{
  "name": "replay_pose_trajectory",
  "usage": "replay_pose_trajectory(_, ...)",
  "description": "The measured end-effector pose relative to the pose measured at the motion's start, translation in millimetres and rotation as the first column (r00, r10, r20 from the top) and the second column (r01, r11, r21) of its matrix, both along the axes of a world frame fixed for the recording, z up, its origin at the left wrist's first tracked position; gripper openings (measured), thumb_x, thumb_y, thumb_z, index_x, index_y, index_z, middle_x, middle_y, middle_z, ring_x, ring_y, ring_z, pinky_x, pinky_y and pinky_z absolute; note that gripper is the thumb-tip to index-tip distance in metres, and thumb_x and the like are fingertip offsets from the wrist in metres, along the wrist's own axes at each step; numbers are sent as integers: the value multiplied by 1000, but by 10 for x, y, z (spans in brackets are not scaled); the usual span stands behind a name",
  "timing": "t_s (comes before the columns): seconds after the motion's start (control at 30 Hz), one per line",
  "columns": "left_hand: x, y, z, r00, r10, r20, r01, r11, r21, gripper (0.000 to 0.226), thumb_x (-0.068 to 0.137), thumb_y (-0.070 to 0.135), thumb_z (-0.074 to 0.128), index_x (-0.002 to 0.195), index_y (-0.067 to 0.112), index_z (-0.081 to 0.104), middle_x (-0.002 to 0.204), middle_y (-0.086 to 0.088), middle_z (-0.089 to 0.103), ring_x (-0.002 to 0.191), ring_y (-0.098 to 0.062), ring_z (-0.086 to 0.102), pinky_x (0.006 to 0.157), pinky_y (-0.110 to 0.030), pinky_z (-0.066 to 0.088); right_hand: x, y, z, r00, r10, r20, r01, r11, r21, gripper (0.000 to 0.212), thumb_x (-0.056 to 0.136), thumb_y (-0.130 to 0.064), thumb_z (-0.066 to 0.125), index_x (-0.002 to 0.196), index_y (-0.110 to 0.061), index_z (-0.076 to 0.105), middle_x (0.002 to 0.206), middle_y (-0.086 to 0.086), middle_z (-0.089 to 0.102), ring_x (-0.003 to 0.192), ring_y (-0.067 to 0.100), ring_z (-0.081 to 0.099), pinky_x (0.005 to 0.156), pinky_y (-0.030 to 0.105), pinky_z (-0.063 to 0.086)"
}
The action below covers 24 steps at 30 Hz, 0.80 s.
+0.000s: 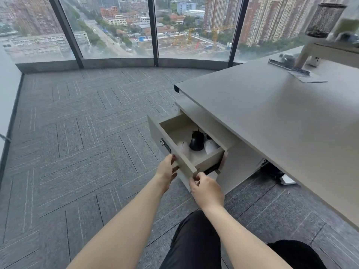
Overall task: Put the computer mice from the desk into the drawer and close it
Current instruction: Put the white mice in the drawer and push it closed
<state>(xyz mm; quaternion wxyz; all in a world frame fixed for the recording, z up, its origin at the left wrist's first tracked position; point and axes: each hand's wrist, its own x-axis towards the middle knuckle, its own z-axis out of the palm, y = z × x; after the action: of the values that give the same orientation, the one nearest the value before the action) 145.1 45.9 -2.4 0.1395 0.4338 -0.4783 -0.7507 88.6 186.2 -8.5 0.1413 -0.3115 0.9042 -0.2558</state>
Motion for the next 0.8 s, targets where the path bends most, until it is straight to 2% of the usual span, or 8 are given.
replay_pose_trajectory(0.07,-208,23,18,1000,-3,-6,3,1000,13,40,96,39,33,126,23,55,131,10,56,117,-20,57,101,-37,37,-175,35,-4,998,-67,11,67,998,-5,34,95,-48,43,91,-20,62,80,-1,64,70,24,55,58,31,40)
replay_pose_trajectory(0.27,-762,95,54,999,-33,-28,34,998,52,43,97,36,35,135,21,48,137,9,50,121,-23,56,108,-41,37,-616,69,-111,970,-242,26,243,969,-35,44,92,-58,40,97,-20,63,87,4,74,79,29,68,66,37,55)
replay_pose_trajectory(0.47,-1188,140,-21,998,-52,-48,56,994,94,40,96,37,39,132,24,50,132,11,50,120,-21,56,108,-39,37,-984,52,-205,933,-353,73,359,927,-111,45,91,-57,45,107,-16,54,97,7,69,82,30,67,66,40,55)
replay_pose_trajectory(0.57,-1259,151,-2,997,-25,-66,32,994,106,32,94,37,43,121,25,55,127,11,53,118,-21,57,107,-39,39,-1059,46,-202,929,-363,70,369,920,-134,50,90,-59,46,112,-15,54,104,8,69,89,30,67,68,39,54)
replay_pose_trajectory(0.67,-1298,143,-30,998,-6,-57,12,995,102,36,95,35,42,126,21,55,126,10,53,119,-21,57,100,-37,41,-1111,36,-216,934,-352,59,356,927,-120,56,87,-65,43,113,-17,54,109,6,67,94,28,67,72,43,56)
replay_pose_trajectory(0.8,-1307,129,-60,998,-27,-58,33,994,103,43,96,35,42,135,21,51,134,9,53,120,-19,58,98,-33,41,-1145,27,-235,942,-333,49,336,937,-98,53,89,-63,42,113,-17,51,112,5,65,95,29,67,72,45,56)
